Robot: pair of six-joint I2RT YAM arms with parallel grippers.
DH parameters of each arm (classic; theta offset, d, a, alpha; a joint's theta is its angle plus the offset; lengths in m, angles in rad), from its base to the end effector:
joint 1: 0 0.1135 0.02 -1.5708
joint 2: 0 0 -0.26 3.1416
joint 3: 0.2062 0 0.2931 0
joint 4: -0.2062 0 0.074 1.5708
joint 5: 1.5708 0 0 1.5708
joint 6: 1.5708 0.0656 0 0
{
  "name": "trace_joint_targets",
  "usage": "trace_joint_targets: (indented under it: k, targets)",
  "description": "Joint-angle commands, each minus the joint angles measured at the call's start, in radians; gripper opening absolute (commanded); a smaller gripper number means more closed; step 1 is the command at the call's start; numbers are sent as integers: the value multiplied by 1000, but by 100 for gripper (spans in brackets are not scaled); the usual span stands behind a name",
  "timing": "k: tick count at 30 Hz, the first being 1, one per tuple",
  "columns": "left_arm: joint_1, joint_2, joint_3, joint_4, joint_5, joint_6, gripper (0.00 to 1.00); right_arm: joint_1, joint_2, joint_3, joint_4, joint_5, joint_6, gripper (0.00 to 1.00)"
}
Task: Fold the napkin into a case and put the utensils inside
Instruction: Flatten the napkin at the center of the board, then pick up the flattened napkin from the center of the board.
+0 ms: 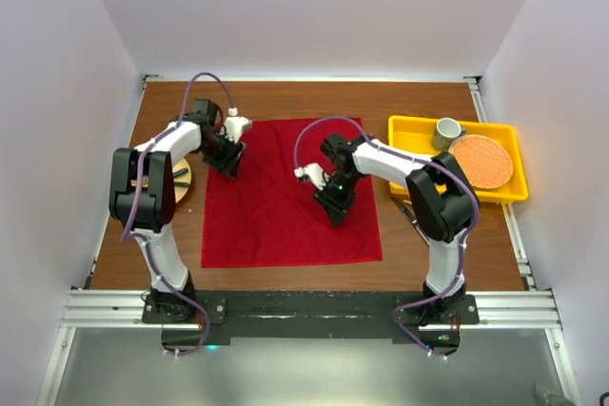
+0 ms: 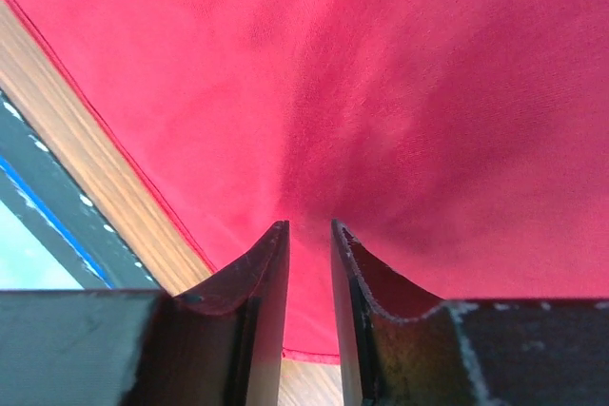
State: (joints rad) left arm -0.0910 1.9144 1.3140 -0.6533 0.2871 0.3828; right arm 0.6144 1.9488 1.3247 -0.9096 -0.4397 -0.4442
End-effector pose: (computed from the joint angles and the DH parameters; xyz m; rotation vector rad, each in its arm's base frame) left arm 0.4175 -0.0568 0.1156 0.7121 2.6766 -0.3316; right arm 0.3016 0.2469 0.1029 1.5583 -2.6387 -0.6871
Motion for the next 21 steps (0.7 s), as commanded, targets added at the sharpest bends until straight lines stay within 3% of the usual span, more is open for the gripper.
trace_joint_targets:
  k: [1,5,8,9,10,12,14,17,21]
  targets:
    - [57,-124,112,36,150,-51,61,-67,-48,217,-2,-45,68,32]
    - [91,-208,145,217,204,-159,68,-203,-51,462,64,-53,175,48]
    - [117,-264,148,361,156,-232,84,-237,-70,543,237,69,238,71]
    - [117,-273,148,398,127,-254,100,-239,-71,554,276,103,246,80]
    - [117,-265,152,432,124,-271,100,-239,-73,557,317,139,260,92]
    - [117,-223,166,501,136,-301,100,-237,-45,550,431,269,335,93]
    - [117,-181,197,558,88,-372,100,-239,14,658,352,271,299,98]
    - [123,-43,385,410,95,-355,100,-260,186,858,200,260,315,98]
    - [126,60,427,380,51,-367,100,-308,262,867,248,295,366,90]
